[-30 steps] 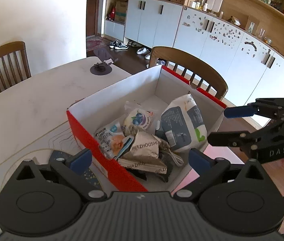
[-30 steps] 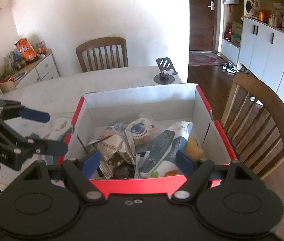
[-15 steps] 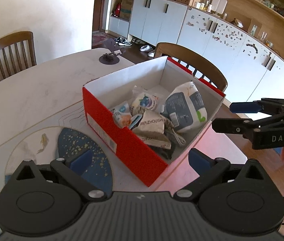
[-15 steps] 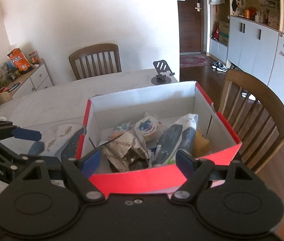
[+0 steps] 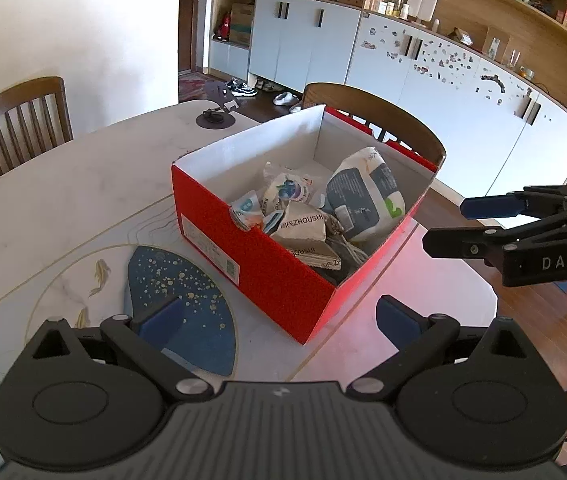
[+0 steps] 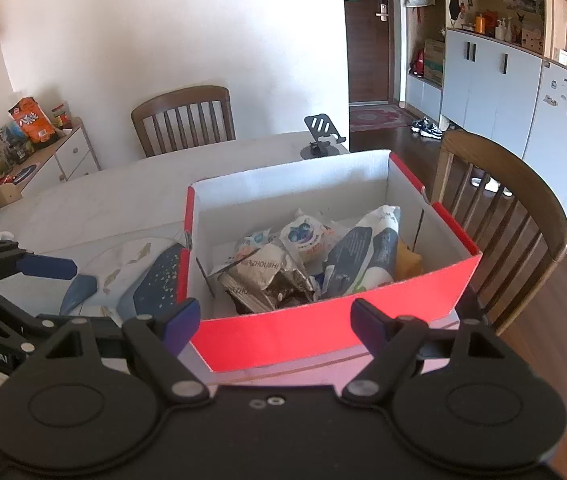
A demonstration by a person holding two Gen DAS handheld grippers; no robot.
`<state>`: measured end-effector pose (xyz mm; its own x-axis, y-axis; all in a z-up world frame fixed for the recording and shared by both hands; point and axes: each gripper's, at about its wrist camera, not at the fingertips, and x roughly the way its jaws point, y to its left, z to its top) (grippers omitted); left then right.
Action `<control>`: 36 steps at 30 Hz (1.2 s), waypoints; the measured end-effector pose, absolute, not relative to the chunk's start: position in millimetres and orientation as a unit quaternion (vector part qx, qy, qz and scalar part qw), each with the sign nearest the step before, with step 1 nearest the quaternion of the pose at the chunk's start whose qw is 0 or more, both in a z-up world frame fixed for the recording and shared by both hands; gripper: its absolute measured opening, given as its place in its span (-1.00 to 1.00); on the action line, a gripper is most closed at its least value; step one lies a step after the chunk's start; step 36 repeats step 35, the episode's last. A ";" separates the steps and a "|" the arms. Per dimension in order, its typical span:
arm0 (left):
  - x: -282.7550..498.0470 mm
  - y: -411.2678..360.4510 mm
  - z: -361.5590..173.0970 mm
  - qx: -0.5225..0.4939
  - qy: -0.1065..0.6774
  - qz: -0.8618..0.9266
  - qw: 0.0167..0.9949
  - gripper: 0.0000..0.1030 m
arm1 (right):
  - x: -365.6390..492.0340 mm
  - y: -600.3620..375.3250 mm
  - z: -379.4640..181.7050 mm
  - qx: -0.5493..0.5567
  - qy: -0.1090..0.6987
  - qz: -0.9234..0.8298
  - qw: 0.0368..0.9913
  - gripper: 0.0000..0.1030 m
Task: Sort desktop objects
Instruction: 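Withdraw both grippers up and away from the shoebox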
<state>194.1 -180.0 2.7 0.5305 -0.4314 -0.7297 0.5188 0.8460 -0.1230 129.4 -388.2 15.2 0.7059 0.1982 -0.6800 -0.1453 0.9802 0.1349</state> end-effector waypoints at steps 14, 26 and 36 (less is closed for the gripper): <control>188.9 -176.2 -1.0 0.049 0.407 -0.283 0.867 1.00 | 124.9 -387.0 13.0 0.043 0.371 0.083 0.924 0.60; 186.2 -181.7 -3.0 0.058 0.407 -0.293 0.863 0.99 | 127.4 -388.5 10.1 0.047 0.372 0.081 0.923 0.60; 185.3 -174.0 0.8 0.063 0.393 -0.285 0.872 0.99 | 133.9 -385.9 8.2 0.047 0.377 0.081 0.922 0.60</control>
